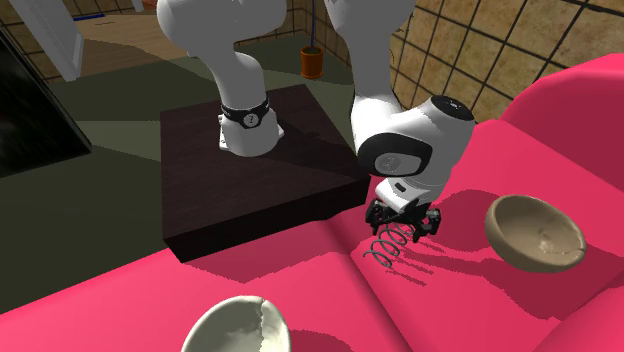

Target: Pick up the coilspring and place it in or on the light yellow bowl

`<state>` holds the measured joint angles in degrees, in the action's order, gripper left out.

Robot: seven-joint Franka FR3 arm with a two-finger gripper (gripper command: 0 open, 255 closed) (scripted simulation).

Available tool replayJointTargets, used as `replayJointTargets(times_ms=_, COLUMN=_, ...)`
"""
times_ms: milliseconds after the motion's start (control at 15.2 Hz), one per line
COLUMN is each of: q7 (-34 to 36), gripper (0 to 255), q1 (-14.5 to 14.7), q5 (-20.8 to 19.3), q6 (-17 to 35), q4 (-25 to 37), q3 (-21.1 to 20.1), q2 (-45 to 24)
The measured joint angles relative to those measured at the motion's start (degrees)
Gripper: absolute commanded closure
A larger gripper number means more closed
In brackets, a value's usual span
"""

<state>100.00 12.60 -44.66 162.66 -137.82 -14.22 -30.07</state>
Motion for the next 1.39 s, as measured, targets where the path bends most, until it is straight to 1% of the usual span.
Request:
replayJointTargets(times_ms=726, q7=-0.3, gripper=255, q1=-0.3, q5=0.4, q6=-0.3, q4=-0.1, q3=-0.4, q2=0.4)
replayJointTargets(times_ms=990, q7=-2.7, gripper=255, q1=-2.4, q5=3.1, q6=-1.9, q4=-1.6, q3=-3.0, q2=3.4)
replayJointTargets(times_ms=1386, q7=-7.1, gripper=255, q1=-5.9, q5=8.5, q6=-4.8, q4=-3.7, q3=-7.6, q2=8.5)
